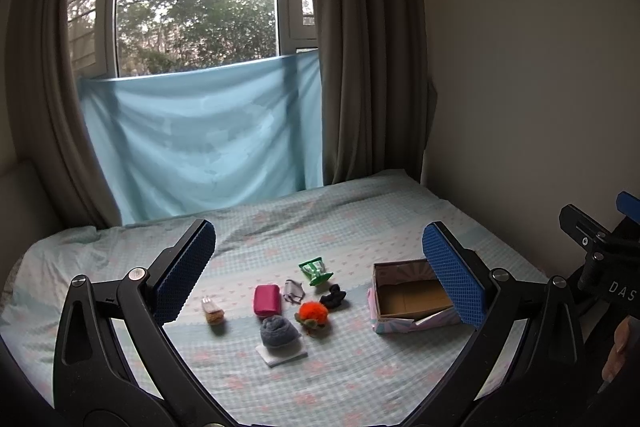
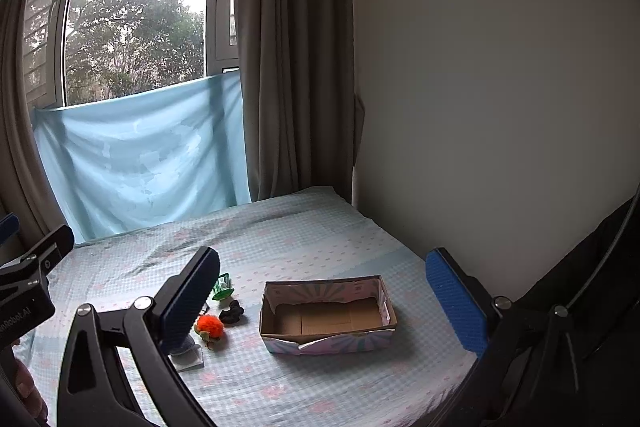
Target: Organize soft objects
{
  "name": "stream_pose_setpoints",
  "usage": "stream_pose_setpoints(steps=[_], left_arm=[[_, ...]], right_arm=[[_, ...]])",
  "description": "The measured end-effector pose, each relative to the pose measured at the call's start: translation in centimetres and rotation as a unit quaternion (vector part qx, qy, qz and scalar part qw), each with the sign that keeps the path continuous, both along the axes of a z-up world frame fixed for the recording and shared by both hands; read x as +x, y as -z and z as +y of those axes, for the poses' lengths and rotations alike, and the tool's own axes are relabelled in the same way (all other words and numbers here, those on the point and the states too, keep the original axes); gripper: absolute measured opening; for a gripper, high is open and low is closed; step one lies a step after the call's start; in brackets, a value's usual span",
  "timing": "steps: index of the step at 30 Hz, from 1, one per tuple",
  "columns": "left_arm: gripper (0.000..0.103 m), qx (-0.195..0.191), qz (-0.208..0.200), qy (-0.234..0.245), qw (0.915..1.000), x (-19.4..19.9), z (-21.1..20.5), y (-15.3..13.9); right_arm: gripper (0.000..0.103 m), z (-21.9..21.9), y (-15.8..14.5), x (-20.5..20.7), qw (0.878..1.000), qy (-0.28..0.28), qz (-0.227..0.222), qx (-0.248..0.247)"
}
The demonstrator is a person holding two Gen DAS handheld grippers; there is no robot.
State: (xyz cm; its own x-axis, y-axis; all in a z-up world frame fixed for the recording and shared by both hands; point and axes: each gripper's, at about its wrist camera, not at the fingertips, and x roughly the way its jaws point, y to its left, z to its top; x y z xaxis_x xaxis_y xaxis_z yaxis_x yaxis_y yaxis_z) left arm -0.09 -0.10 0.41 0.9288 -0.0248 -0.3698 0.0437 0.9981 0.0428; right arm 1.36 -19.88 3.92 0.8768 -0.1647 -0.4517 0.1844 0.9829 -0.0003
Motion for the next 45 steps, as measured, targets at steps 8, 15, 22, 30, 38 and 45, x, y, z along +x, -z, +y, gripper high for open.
stream_pose_setpoints(steps=[8,15,22,30,38,45], left_arm=[[0.103,-0.004,0.002,0.002,1.0000,0.1,0.3,-0.3],[0.103,-0.005,0.005,0.003,1.0000,0.3,0.2,-0.2],[0.103,-0.005,0.007,0.002,1.0000,0.3,0.2,-0.1],[0.103,-0.007,0.008,0.002,0.9999,0.4,0.5,-0.2],[0.102,-0.006,0.007,0.002,1.0000,0.6,0.5,-0.2],[0.103,-0.010,0.006,0.007,0.9999,0.8,0.4,-0.1]], right_arm=[[0.103,0.3,0.4,-0.2,1.000,0.002,-0.001,-0.001],[0.103,0.3,0.6,-0.1,1.000,0.001,0.003,0.007],[0.103,0.5,0.6,0.0,1.000,0.000,0.004,0.005],[0.103,1.0,0.7,-0.3,1.000,0.001,0.002,0.000],[0.103,1.5,0.6,-0.2,1.000,0.003,-0.001,-0.002],[0.103,1.3,0.4,-0.1,1.000,0.002,-0.003,-0.001]])
